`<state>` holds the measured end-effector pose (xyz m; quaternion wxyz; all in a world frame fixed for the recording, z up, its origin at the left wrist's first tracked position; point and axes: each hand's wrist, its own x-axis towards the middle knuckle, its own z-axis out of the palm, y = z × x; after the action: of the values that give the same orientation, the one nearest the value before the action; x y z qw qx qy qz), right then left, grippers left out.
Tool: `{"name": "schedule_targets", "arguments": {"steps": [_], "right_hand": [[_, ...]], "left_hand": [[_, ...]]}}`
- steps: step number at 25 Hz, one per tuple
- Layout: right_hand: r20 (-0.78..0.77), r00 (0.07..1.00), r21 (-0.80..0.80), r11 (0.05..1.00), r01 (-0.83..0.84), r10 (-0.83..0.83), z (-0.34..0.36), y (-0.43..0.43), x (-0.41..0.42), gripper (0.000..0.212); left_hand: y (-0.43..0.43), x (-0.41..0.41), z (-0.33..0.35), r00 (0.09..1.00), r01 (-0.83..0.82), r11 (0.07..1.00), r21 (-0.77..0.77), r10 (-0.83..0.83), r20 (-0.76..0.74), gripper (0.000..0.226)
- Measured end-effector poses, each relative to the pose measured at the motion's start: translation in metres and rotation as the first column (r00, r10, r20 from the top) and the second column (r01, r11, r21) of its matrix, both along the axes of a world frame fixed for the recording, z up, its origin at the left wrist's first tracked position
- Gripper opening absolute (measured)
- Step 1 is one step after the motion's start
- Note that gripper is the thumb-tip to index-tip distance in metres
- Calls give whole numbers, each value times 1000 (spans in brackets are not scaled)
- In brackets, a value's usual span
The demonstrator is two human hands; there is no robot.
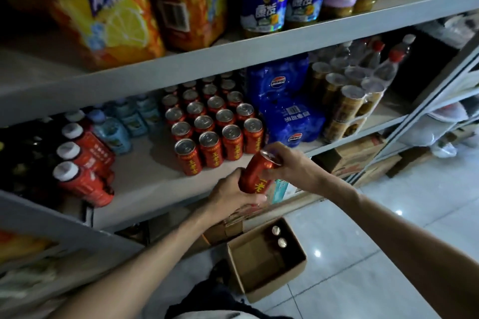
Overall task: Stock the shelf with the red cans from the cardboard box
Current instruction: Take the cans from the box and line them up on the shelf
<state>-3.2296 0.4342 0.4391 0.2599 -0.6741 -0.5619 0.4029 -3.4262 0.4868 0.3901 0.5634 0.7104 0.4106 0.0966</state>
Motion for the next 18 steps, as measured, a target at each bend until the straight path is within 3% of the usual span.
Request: {"name": "schedule_targets", "arguments": {"steps": [2, 4, 5, 7, 9, 15, 18], "right_hand": [[111, 993, 93, 996, 16, -26, -4, 17, -6, 61], [282, 957, 189, 982, 14, -68, -14, 32, -9, 65], [344, 934, 235, 972, 17, -99, -20, 39, -9, 67], [405, 900, 301, 953, 35, -161, -35, 48, -8, 68], [425, 881, 339, 939, 57, -207, -52, 54, -7, 67], [476, 863, 351, 936, -11, -168, -82, 69, -6, 75], [490, 859, 331, 943, -22, -151, -88, 74, -6, 75]], "left_hand": [[10, -5, -6, 997, -21, 981, 193, 34, -63, 64], [21, -15, -19, 952, 117, 858, 501, 47, -303, 68], [26, -22, -28, 892, 237, 786, 571, 56, -448, 72], [31, -37, -45, 723, 399, 786, 472, 47, -689, 81], [33, -46, -55, 605, 366, 872, 325, 43, -795, 83], [44, -34, -64, 548, 232, 931, 283, 116, -829, 74], [42, -29, -69, 534, 217, 914, 342, 182, -826, 64]]}}
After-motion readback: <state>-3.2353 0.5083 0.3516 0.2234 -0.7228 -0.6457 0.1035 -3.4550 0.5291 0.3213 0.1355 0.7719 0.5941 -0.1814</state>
